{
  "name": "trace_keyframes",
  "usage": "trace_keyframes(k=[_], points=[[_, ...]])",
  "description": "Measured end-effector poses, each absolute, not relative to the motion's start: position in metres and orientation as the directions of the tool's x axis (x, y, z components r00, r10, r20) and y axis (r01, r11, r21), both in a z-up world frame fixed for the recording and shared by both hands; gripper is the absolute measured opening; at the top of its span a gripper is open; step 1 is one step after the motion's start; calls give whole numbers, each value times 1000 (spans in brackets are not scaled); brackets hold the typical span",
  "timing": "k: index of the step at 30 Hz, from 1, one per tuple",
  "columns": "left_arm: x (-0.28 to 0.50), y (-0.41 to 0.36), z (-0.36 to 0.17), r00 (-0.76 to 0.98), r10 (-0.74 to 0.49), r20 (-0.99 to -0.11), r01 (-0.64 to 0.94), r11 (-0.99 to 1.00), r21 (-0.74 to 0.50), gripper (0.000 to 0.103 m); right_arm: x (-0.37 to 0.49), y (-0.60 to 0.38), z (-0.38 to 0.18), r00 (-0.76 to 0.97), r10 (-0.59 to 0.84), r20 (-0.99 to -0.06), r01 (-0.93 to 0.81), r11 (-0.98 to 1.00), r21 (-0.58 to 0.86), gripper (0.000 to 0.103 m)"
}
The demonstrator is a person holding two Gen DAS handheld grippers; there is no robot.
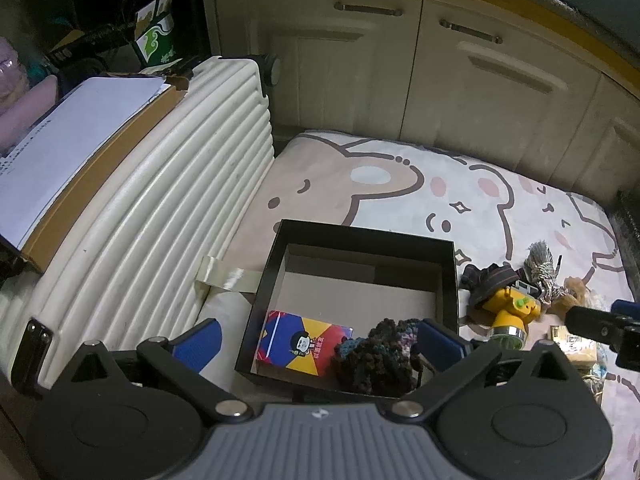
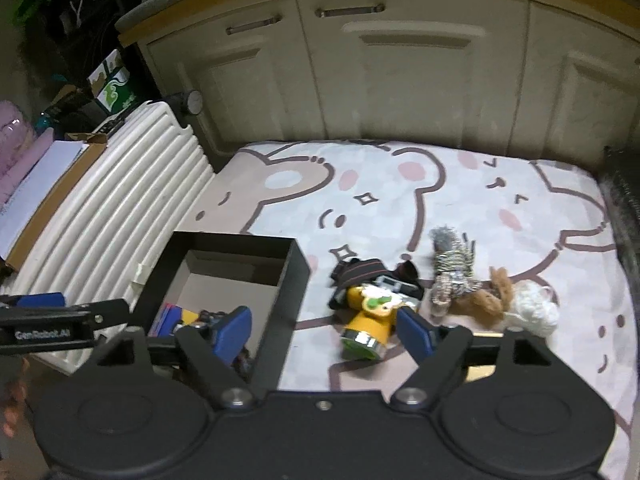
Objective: Organize objects
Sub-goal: 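Withdraw both open tools up out of the black box, then move the left tool toward the yellow headlamp while the right tool approaches the gold tissue packet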
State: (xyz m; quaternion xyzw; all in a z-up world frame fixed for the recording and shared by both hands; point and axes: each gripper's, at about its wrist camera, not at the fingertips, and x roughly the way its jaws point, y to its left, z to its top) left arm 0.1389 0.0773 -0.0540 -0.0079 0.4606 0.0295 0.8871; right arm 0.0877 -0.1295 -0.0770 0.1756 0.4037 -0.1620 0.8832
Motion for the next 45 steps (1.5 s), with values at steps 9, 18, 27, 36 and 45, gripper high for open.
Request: trace_keyframes(k=[9, 18, 27, 36, 45], points=[[133, 74, -55, 574, 69, -816, -67, 997, 37, 103, 71, -133, -78, 607, -224, -762, 467, 877, 114, 101], [132, 66, -53, 591, 41, -806, -52, 999, 13, 103, 63, -142, -78, 604, -243, -759, 484, 868, 107, 103], [135, 31, -57, 609, -2, -793, 18, 1000, 12, 103, 31, -174, -80, 582, -299, -756, 564, 818, 111, 103], [139, -9, -63, 609, -52, -791, 98, 995, 10, 103, -4, -205, -85, 559, -344, -755, 633, 764, 121, 103], [142, -39, -69, 615, -82, -785, 156, 988, 19, 103, -26, -226, -94, 546, -363, -756, 680, 718, 146, 103]])
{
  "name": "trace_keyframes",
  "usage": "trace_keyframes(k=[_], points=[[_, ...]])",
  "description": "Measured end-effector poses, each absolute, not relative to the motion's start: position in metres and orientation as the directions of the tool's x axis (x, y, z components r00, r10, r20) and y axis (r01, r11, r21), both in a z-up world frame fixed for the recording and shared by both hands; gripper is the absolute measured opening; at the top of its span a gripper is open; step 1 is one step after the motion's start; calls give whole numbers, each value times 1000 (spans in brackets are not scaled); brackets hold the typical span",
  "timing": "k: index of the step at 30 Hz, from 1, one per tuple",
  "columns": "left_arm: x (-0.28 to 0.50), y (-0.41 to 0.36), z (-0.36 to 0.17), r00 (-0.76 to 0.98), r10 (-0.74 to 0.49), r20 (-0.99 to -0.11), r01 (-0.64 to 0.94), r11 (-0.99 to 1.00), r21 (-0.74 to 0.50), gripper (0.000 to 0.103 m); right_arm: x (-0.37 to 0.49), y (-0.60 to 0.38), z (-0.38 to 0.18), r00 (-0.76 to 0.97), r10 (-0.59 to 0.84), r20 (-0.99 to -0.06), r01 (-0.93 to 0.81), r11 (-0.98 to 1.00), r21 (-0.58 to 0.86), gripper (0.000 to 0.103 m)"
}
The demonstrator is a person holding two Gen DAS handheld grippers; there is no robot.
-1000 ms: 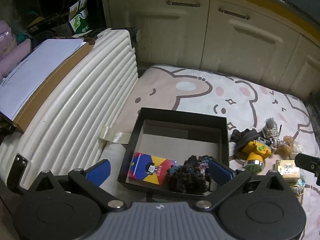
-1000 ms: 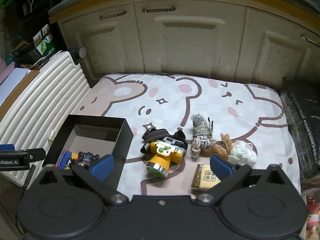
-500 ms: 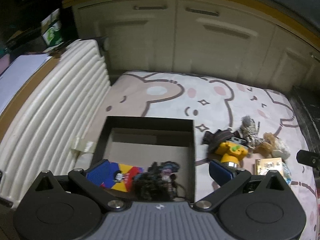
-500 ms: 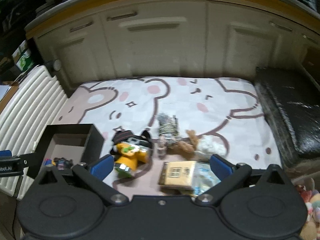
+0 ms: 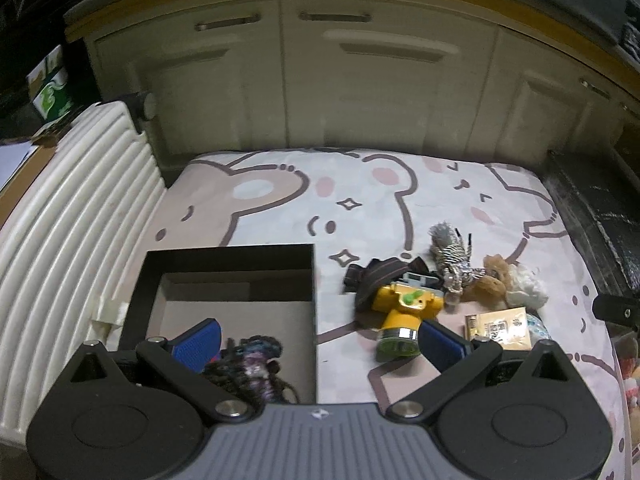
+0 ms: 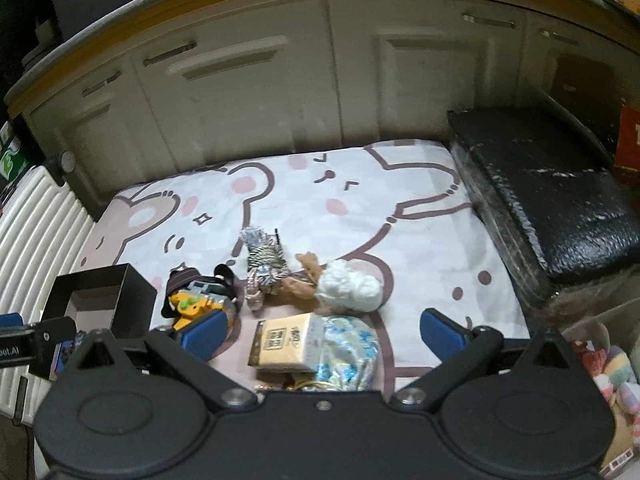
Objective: Organize objects
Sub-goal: 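Move the left tool toward the yellow headlamp while the right tool approaches the gold tissue packet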
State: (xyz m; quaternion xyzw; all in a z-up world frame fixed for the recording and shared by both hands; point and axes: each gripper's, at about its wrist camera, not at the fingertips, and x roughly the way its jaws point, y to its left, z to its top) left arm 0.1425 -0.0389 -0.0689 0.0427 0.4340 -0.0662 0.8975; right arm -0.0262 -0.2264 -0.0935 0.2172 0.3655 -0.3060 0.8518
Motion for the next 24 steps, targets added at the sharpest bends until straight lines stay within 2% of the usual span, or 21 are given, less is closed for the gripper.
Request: trace_keyframes(k=[16, 24], points=[[151, -69, -85, 631, -107, -768, 237, 970, 60, 103, -25, -240, -112, 502, -368, -783, 706, 698, 124, 103], [157, -75, -95, 616, -157, -772, 277, 961, 26, 103, -22, -242, -114, 500, -389, -774, 711, 695, 110, 103]])
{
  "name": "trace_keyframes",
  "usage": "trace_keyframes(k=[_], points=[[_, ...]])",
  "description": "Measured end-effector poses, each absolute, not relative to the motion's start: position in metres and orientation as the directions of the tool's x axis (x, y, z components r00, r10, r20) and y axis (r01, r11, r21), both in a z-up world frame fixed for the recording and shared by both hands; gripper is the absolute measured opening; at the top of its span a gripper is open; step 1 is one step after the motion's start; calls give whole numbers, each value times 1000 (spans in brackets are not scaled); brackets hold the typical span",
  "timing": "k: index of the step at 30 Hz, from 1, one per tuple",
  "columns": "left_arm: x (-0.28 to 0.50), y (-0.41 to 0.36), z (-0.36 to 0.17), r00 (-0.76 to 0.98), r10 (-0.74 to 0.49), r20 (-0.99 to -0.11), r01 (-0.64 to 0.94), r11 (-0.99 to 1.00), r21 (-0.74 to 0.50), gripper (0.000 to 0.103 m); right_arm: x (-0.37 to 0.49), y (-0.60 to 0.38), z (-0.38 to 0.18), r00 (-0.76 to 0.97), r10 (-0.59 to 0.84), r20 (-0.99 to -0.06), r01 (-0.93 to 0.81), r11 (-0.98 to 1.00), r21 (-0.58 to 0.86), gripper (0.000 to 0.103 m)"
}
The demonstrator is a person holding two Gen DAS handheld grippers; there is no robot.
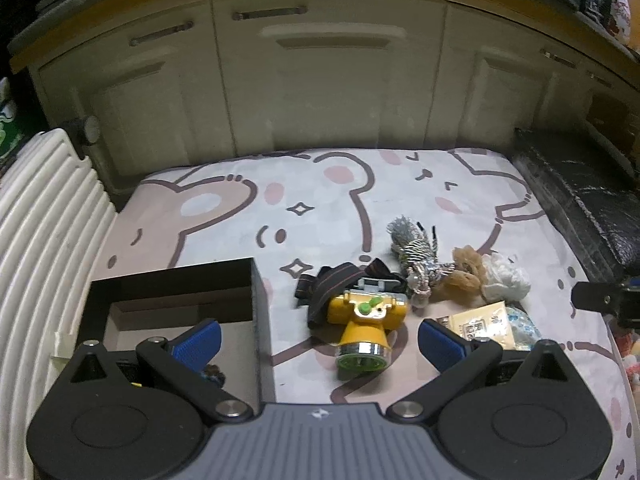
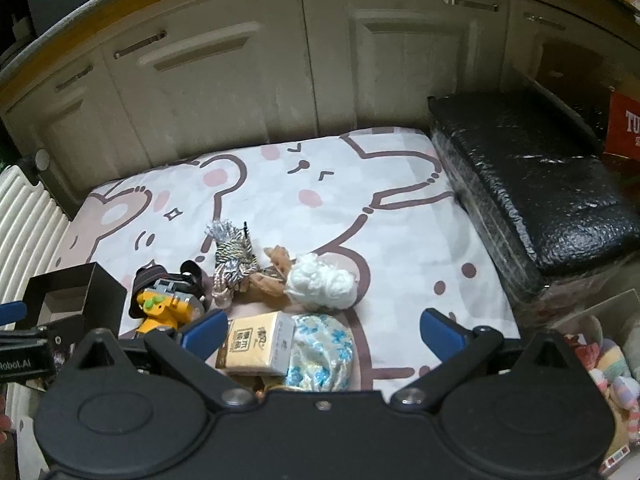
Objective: Organize objects
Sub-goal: 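Move the left tool toward the yellow headlamp while the right tool approaches the gold tissue packet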
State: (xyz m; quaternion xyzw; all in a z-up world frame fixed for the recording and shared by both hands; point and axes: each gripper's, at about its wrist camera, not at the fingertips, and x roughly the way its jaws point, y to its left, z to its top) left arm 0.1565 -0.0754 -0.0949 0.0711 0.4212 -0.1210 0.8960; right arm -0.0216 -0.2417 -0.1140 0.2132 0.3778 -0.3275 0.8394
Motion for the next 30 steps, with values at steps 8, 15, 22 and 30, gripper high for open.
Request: trace_keyframes(k=[8, 15, 22, 30], points=[[167, -82, -104, 594, -186, -783, 316, 949, 14, 103, -17, -241, -118, 507, -407, -760, 691, 718, 76, 103], [179, -93, -117, 581, -198, -789, 364, 931, 35, 90, -9, -239, -119, 530, -404, -745, 676, 732, 84, 103], [192, -95, -134, 533, -247, -809, 390, 921, -24, 79, 2, -241, -125, 571, -331, -751, 652, 739, 170, 103], [202, -102, -152, 489, -262, -832, 427, 904, -34, 68, 28, -243, -147, 532, -200, -823, 652, 717, 247, 83]])
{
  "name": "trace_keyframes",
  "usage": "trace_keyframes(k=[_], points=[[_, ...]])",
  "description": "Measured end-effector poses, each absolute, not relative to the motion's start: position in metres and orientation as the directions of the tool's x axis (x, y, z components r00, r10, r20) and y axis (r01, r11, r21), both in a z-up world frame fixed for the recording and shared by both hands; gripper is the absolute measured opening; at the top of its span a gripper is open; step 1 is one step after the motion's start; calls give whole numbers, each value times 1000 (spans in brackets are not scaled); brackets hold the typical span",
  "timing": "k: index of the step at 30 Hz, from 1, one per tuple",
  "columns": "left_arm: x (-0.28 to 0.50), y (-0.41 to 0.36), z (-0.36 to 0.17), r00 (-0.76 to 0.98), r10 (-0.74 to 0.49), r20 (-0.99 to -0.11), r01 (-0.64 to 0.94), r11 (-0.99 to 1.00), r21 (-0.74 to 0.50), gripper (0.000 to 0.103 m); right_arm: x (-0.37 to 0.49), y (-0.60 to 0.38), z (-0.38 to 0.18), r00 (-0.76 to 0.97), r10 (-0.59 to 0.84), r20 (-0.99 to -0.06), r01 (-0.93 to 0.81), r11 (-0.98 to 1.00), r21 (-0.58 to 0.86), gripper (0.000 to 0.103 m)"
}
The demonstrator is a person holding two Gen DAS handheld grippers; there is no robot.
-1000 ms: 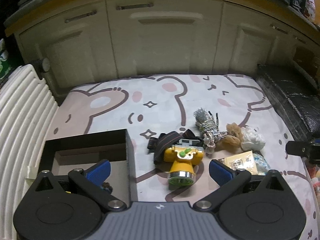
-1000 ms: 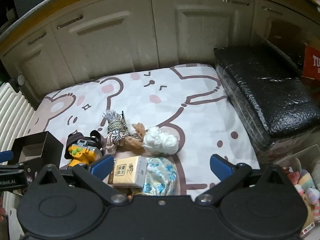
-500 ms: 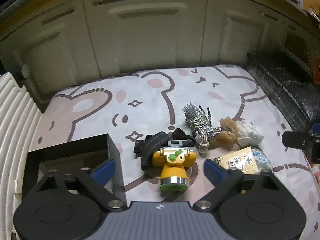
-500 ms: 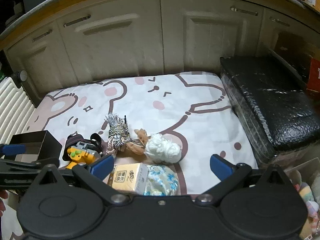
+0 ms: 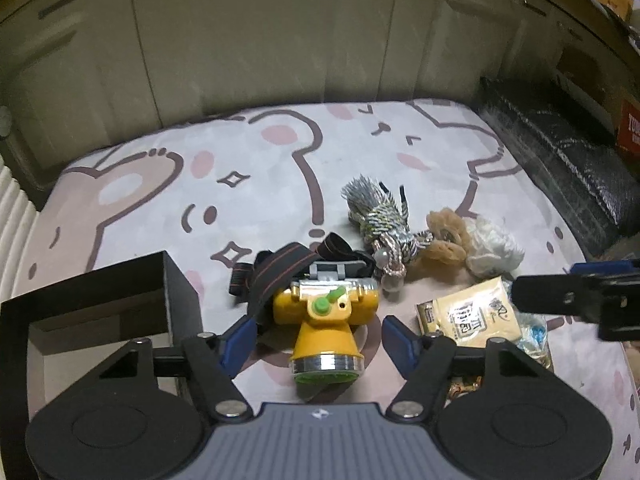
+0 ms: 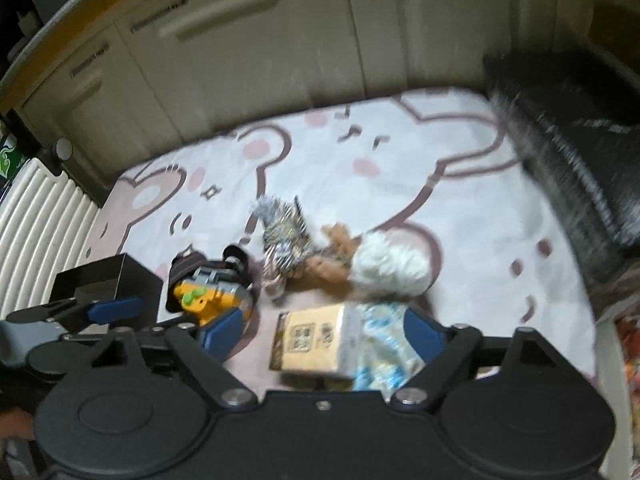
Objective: Organize objects
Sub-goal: 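Move the left tool toward the yellow headlamp while the right tool approaches the gold tissue packet, then close the left tool on the headlamp while the right tool closes on the tissue packet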
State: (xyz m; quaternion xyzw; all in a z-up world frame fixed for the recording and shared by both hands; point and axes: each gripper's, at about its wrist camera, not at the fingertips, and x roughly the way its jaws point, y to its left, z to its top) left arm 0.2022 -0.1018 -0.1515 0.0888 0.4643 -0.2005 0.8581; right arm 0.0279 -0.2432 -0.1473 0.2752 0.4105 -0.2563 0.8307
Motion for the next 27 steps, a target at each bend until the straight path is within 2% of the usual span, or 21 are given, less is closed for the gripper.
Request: trace_keyframes(k=[7, 13, 15, 17, 27], points=[[209, -103, -163, 456, -258, -852, 437, 899, -38, 65, 44, -245, -171, 459, -156, -875, 662, 717, 219, 70], [215, -101, -175, 424, -256, -869, 428, 902, -57, 63, 49, -249, -187, 428, -108, -897, 672, 702, 236, 68], [217, -101, -178, 408, -264, -874, 430, 900, -72, 57, 51, -250, -190, 405, -109, -908, 675, 705, 216, 52], [219, -100, -180, 388, -286, -876, 424, 900, -106, 51, 50, -252, -194, 372, -117, -921, 686, 702, 188, 47], [213, -105, -179, 356, -269, -895, 450, 889, -88, 49, 31, -272, -188, 390, -154, -908, 733, 649, 205, 44]])
